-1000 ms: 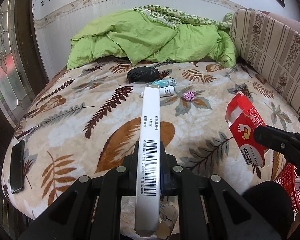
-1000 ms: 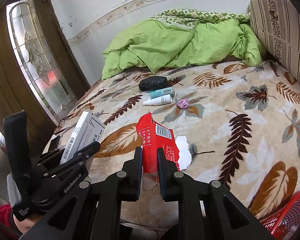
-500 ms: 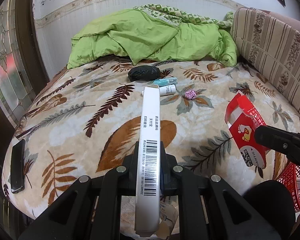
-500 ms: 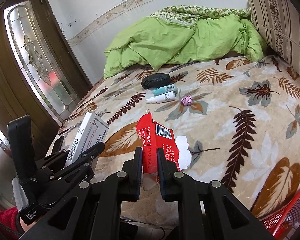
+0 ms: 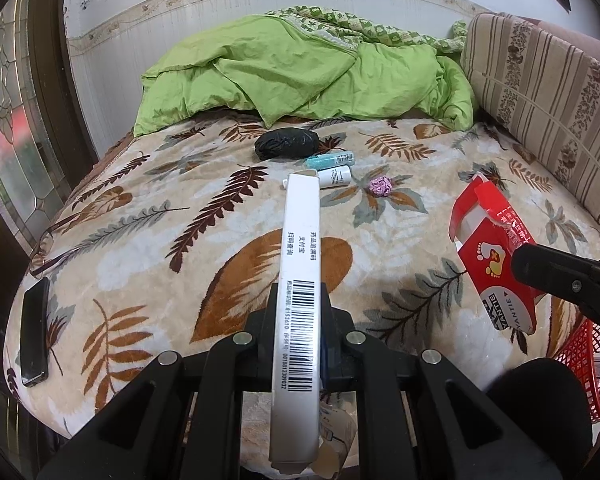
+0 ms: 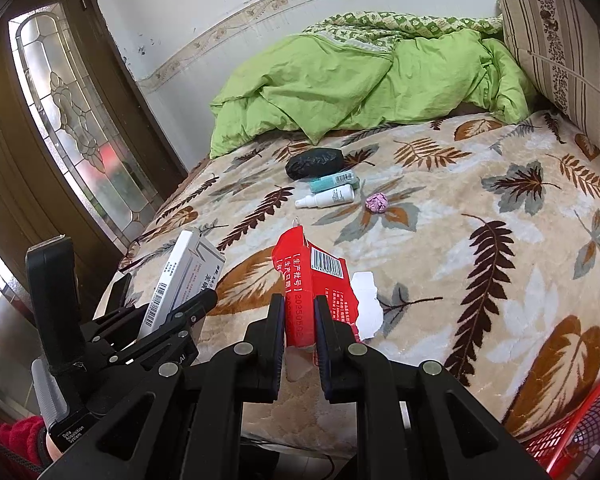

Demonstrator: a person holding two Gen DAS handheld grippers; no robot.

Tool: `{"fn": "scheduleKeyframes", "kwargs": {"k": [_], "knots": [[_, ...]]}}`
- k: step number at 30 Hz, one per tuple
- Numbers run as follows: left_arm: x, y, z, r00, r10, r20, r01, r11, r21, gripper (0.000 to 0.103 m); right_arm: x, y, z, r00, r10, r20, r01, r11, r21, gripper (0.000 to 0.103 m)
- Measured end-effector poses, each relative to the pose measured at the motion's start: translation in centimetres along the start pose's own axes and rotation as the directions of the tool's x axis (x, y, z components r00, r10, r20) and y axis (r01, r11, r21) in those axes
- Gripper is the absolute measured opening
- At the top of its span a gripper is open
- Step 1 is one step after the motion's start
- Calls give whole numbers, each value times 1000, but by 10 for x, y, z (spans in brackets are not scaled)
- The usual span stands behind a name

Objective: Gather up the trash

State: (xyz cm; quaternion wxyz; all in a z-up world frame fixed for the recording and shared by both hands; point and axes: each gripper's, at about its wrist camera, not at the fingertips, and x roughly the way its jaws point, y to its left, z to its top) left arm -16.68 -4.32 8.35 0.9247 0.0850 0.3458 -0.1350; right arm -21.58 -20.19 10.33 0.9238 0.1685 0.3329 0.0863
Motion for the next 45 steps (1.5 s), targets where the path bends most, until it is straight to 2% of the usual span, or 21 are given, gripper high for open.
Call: {"fn": "scheduleKeyframes", "kwargs": {"k": [45], "knots": [[1, -3, 0, 1000, -1, -5, 1, 1000, 2, 13, 3, -1, -2, 1000, 6, -11, -6, 1000, 9, 15]]}}
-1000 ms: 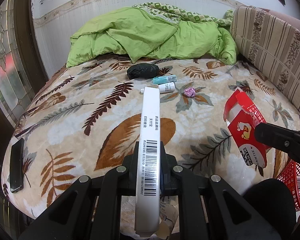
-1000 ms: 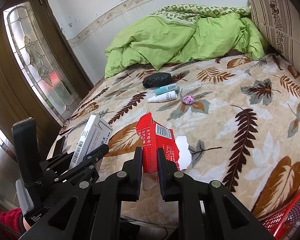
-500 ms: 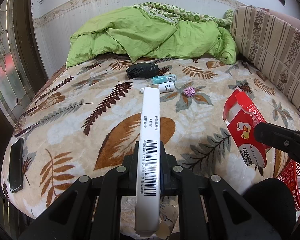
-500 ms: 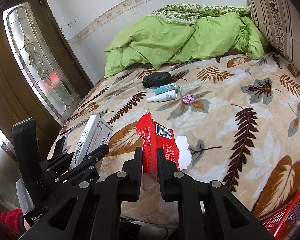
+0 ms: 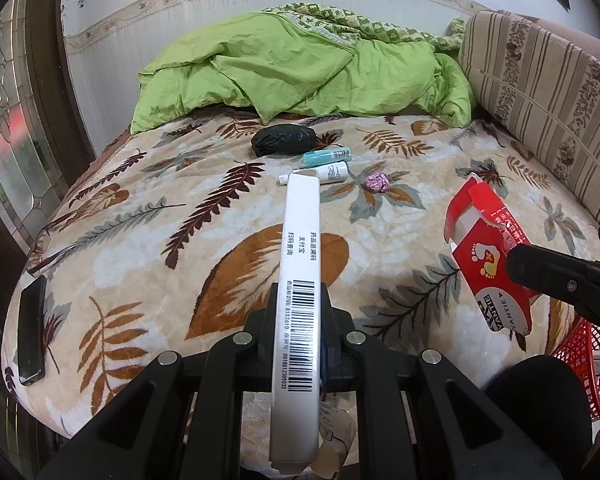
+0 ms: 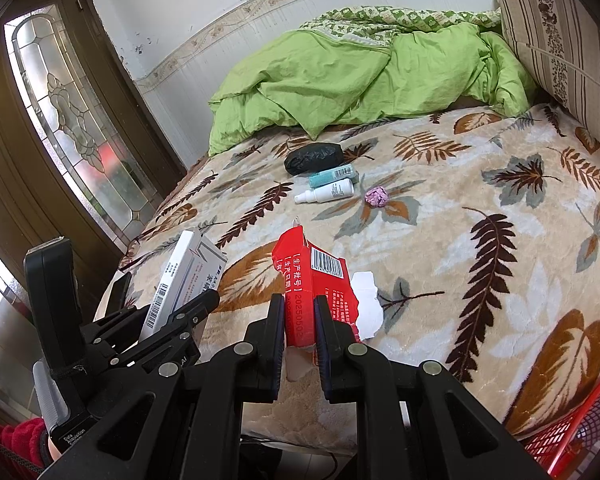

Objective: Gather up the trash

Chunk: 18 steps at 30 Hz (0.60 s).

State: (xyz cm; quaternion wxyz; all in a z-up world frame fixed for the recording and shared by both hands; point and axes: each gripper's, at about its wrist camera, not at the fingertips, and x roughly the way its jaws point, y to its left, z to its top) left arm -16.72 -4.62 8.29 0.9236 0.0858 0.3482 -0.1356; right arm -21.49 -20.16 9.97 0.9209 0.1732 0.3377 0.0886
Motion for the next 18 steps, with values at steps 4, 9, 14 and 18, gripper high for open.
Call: {"fn": "scheduleKeyframes", "kwargs": {"k": [4, 9, 14, 18], "knots": [[0, 0, 0, 1000, 0, 0, 0, 1000, 0, 13, 0, 0, 0, 1000, 0, -1, 0, 1000, 1, 15], [0, 0, 0, 1000, 0, -1, 0, 1000, 0, 13, 0, 0, 0, 1000, 1, -1, -1, 1000, 0, 15], [0, -1, 1, 1000, -1, -2, 1, 1000, 0, 13, 0, 0, 0, 1000, 1, -1, -1, 1000, 0, 15], [0, -1, 1, 1000, -1, -2, 1, 1000, 0, 13, 0, 0, 1, 1000, 1, -2, -1, 1000, 1, 15]]}}
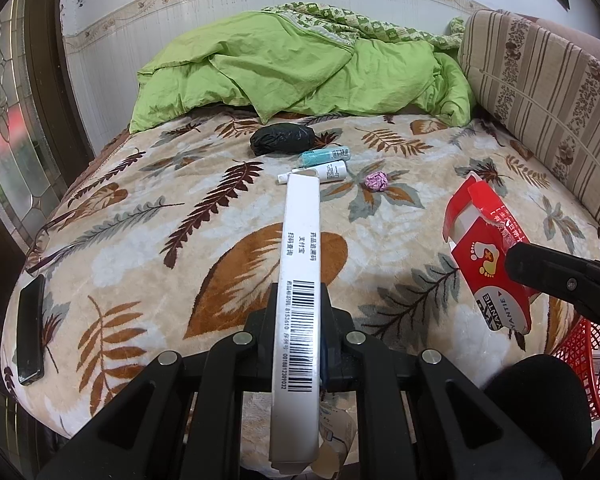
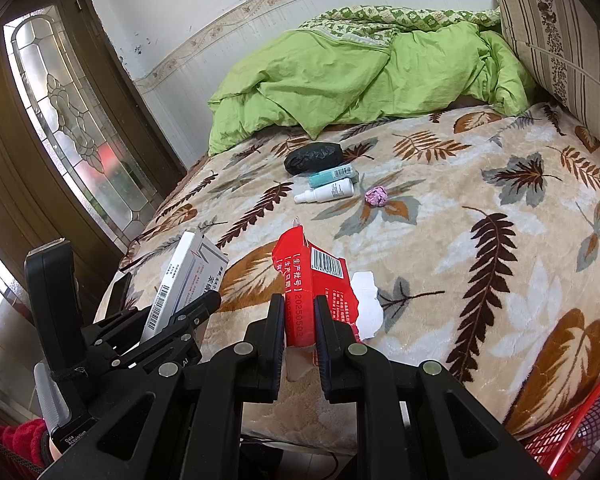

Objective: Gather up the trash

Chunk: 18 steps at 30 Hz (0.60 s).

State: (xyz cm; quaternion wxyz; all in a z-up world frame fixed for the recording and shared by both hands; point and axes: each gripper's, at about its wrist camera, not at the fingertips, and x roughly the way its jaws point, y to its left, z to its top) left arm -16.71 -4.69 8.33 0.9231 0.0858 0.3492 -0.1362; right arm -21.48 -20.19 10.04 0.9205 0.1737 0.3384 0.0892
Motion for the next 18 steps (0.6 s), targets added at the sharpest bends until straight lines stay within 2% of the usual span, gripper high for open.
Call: {"fn": "scheduleKeyframes", "kwargs": {"k": [18], "knots": [[-1, -1, 1, 1000, -5, -1, 5, 1000, 1, 13, 0, -1, -2, 1000, 3, 0, -3, 1000, 8, 15]]}}
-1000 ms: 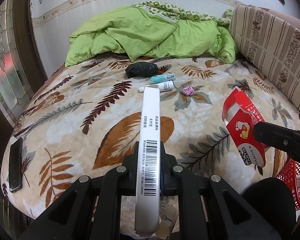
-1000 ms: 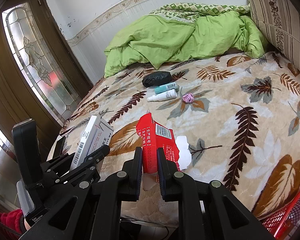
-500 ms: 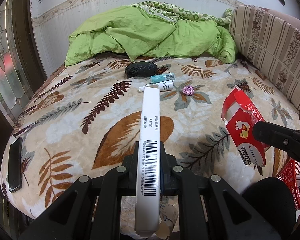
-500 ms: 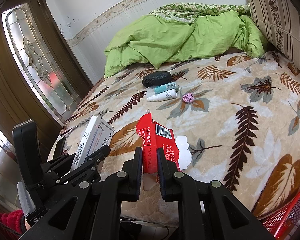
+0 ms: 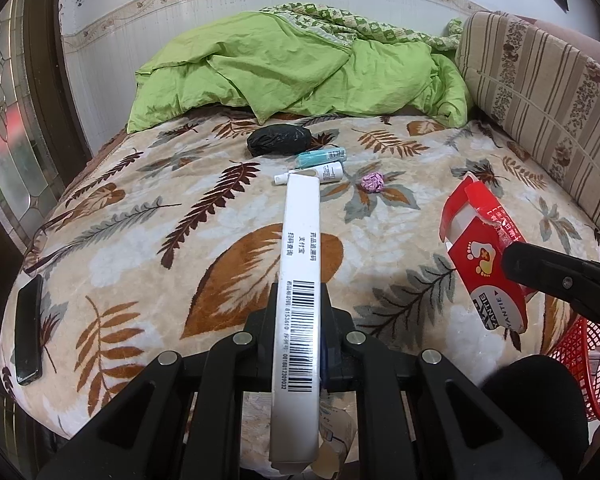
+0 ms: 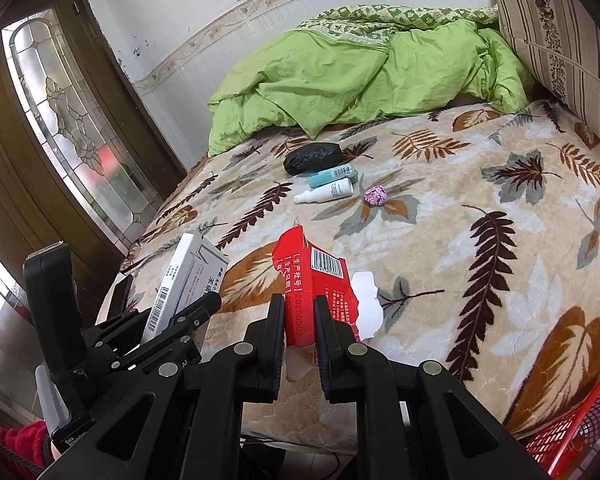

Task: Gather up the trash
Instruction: 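Carry the white box and red box with both grippers over the red wastebasket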

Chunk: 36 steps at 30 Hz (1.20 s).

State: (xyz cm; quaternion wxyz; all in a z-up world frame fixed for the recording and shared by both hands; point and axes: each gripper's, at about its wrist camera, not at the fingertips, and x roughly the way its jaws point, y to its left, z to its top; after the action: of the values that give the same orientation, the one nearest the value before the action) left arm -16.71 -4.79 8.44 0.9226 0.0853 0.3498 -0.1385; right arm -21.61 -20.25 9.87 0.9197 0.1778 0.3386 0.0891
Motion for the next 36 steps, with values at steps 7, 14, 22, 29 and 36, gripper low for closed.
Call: {"fn": "scheduleKeyframes", "kwargs": {"k": [7, 14, 22, 29, 36], "knots": [[-4, -8, -3, 999, -32, 1, 32, 999, 19, 13, -9, -5, 3, 1000, -7, 17, 6, 1000, 23, 15], [-18, -43, 10, 988, -153, 14, 152, 985, 78, 13, -43, -30, 10, 996, -65, 57, 60, 995, 85, 15], [-28, -123, 22, 887, -448, -108, 461, 869, 181, 13, -128, -105, -13, 968, -232, 99, 195, 936, 292, 15], [-28, -214, 20, 704, -635, -319, 702, 690, 177, 13, -198, -172, -54, 922, -378, 83, 296, 827, 478, 15], [-30, -296, 1, 599, -661, -452, 791, 578, 202, 26, -230, -205, -87, 901, -433, 34, 339, 749, 569, 17]]}}
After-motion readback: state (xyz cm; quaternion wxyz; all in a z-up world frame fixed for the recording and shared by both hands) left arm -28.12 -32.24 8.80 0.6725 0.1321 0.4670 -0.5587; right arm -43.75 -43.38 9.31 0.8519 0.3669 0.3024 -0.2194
